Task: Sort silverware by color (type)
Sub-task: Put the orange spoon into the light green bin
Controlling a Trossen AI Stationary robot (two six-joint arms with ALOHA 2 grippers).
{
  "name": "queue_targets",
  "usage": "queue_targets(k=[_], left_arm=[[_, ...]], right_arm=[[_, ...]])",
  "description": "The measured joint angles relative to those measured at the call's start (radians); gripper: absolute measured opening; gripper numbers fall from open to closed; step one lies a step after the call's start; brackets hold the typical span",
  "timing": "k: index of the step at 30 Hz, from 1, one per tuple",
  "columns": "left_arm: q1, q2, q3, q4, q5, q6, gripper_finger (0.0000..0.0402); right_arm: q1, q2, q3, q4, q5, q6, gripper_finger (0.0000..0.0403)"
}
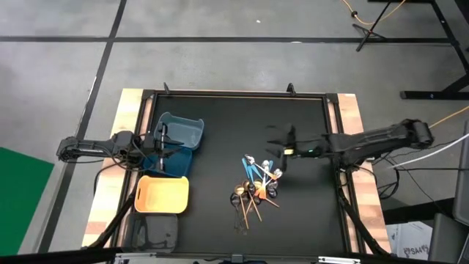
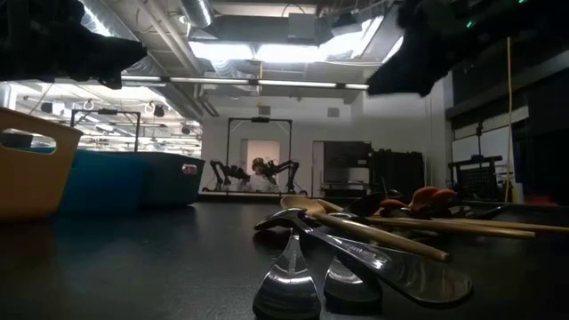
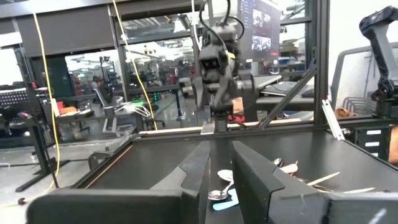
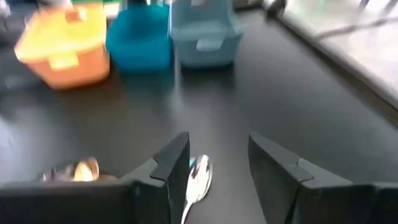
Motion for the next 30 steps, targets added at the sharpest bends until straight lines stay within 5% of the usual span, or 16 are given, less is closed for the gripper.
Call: queue_targets(k=[12, 30], left_arm=[[0.000, 0.000, 0.000, -0.004, 0.000, 0.000, 0.0060], [0.000, 0.000, 0.000, -0.004, 0.000, 0.001, 0.0060]], right_arm=[[0.000, 0.323, 0.056, -0.016, -0.135, -0.008, 0.0153], [0.000, 0.497, 0.056, 0.037, -0.153, -0.065, 0.0153]])
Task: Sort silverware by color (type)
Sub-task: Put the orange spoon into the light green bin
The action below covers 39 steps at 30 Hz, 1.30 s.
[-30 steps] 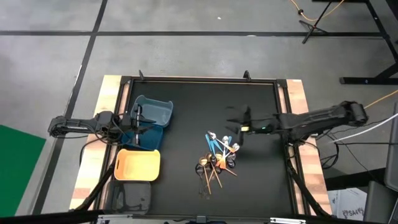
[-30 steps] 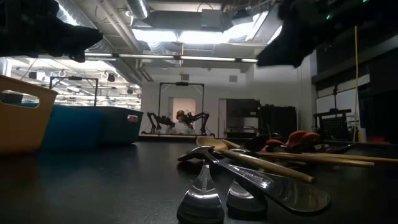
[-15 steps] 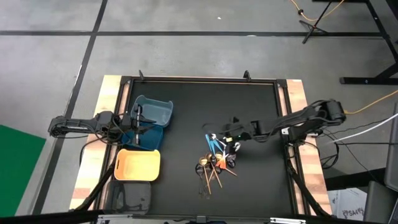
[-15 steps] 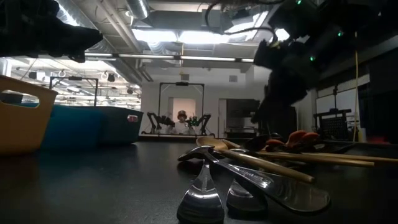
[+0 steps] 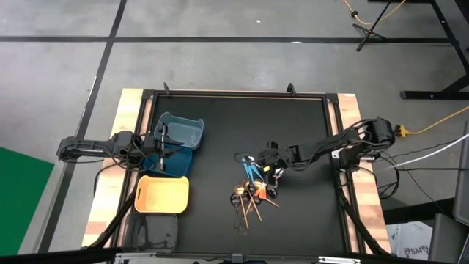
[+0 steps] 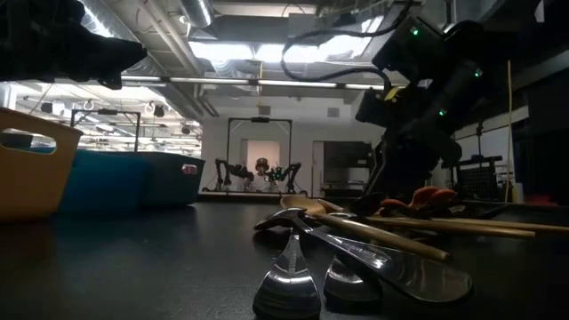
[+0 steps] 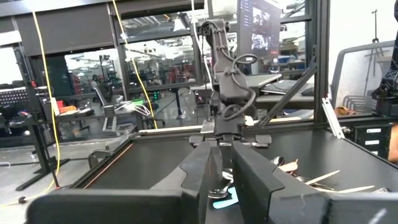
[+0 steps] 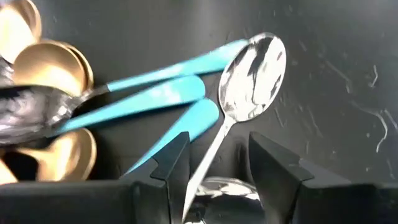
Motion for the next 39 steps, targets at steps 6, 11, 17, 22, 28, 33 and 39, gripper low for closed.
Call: queue_targets(k=[6, 11, 17, 22, 28, 33, 39], left_arm=[[0.000, 0.000, 0.000, 0.000, 0.000, 0.000, 0.0060], [0.000, 0.000, 0.000, 0.000, 0.000, 0.000, 0.0060], [0.000, 0.000, 0.000, -0.001, -0.004, 0.000, 0.0060], [0.000, 0.000, 0.000, -0.001, -0.026, 0.000, 0.0060], [0.000, 0.000, 0.000, -0.001, -0.026, 0.000, 0.0060], [0.000, 0.000, 0.000, -0.001, -0.026, 0.000, 0.0060], [0.000, 0.000, 0.000, 0.000, -0.026, -0.001, 0.0060]], right_arm=[[0.000, 0.000, 0.000, -0.012, 0.000, 0.000, 0.0153], [0.000, 0.024, 0.001, -0.030, -0.002, 0.002, 0.0153], [0.001, 0.049, 0.004, -0.027, -0.007, 0.003, 0.0153], [0.001, 0.050, 0.002, -0.018, -0.008, 0.003, 0.0124], [0.001, 0.051, 0.002, -0.007, -0.015, 0.003, 0.0067], [0.001, 0.053, 0.006, 0.006, -0.013, 0.004, 0.0024], [0.000, 0.057, 0.041, -0.022, -0.009, 0.003, 0.0007]])
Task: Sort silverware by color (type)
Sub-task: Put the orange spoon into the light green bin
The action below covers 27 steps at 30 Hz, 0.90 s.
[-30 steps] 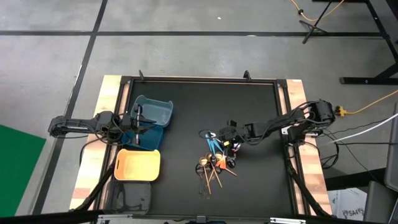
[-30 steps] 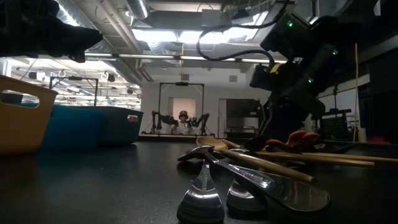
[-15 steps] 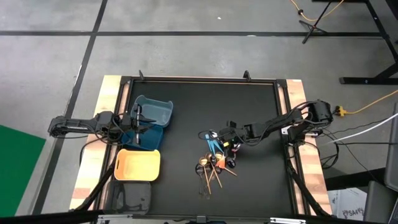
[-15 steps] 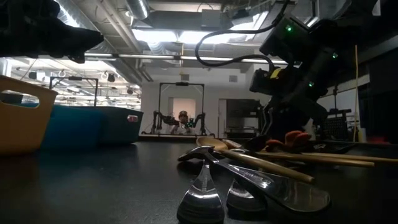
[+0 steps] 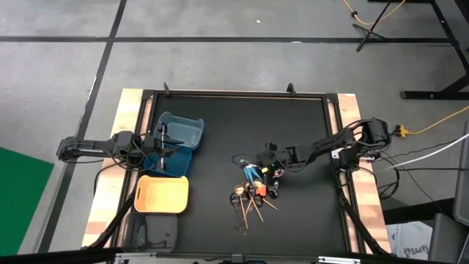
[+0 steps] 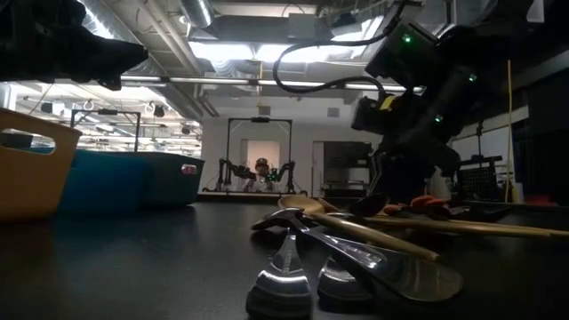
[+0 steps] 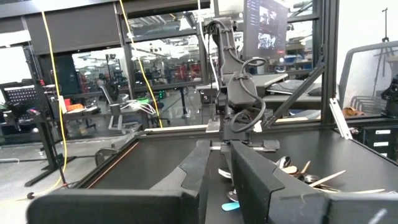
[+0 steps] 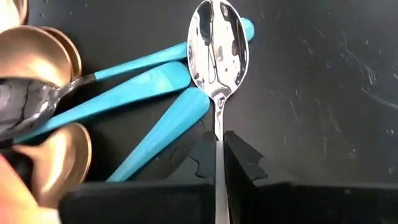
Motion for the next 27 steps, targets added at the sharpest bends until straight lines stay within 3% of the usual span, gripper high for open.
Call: queue_targets(k=[11, 22, 27], left_arm=[[0.000, 0.000, 0.000, 0.080, 0.000, -0.104, 0.0060], [0.000, 0.000, 0.000, 0.107, -0.023, -0.110, 0.0060], [0.000, 0.000, 0.000, 0.107, -0.041, -0.225, 0.0060]], right_arm=[[-0.001, 0.000, 0.151, -0.069, 0.056, -0.070, 0.0002], [-0.040, -0.001, 0.345, -0.065, 0.068, -0.173, 0.0001], [-0.082, -0.002, 0.416, -0.060, 0.083, -0.188, 0.0001]])
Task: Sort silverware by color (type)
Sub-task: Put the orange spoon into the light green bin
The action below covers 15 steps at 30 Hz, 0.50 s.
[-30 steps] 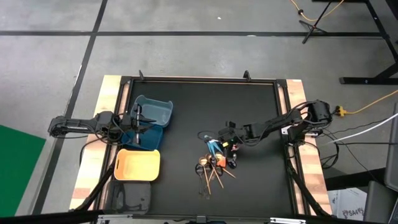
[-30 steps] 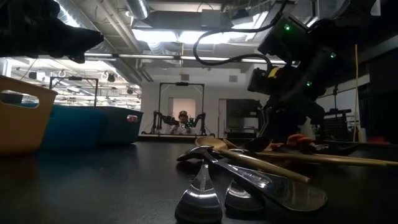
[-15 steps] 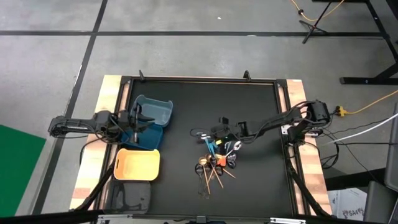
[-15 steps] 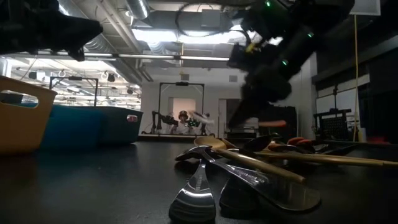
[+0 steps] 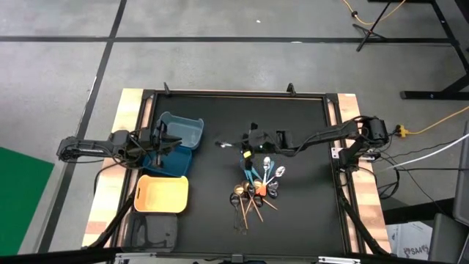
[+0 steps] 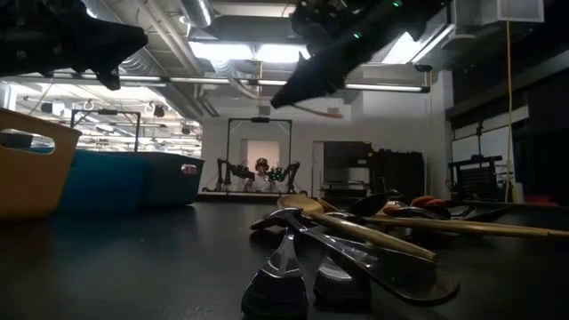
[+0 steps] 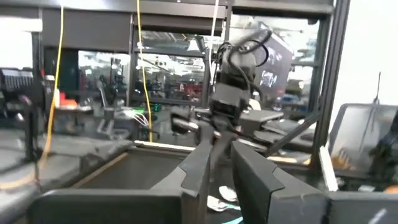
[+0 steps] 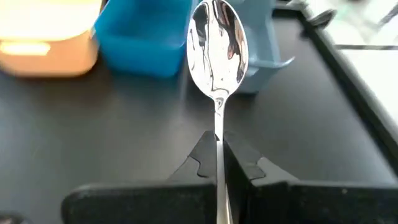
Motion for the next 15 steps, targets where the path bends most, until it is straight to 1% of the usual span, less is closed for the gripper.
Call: queue_targets(k=[4, 7, 10, 15], left_arm=[[0.000, 0.024, 0.000, -0.001, -0.052, -0.108, 0.0060], [0.000, 0.073, 0.000, 0.005, -0.090, -0.162, 0.0060], [0.000, 0.153, 0.000, 0.039, -0.122, -0.223, 0.0060], [0.000, 0.339, 0.000, 0.210, -0.163, -0.267, 0.0060]], right_arm=[[-0.040, 0.000, 0.042, 0.033, 0.006, 0.002, 0.0001], [-0.067, 0.000, 0.068, 0.053, 0.006, 0.003, 0.0001], [-0.087, -0.001, 0.073, 0.097, 0.005, 0.004, 0.0001], [-0.105, -0.001, 0.073, 0.143, 0.004, 0.005, 0.0001]])
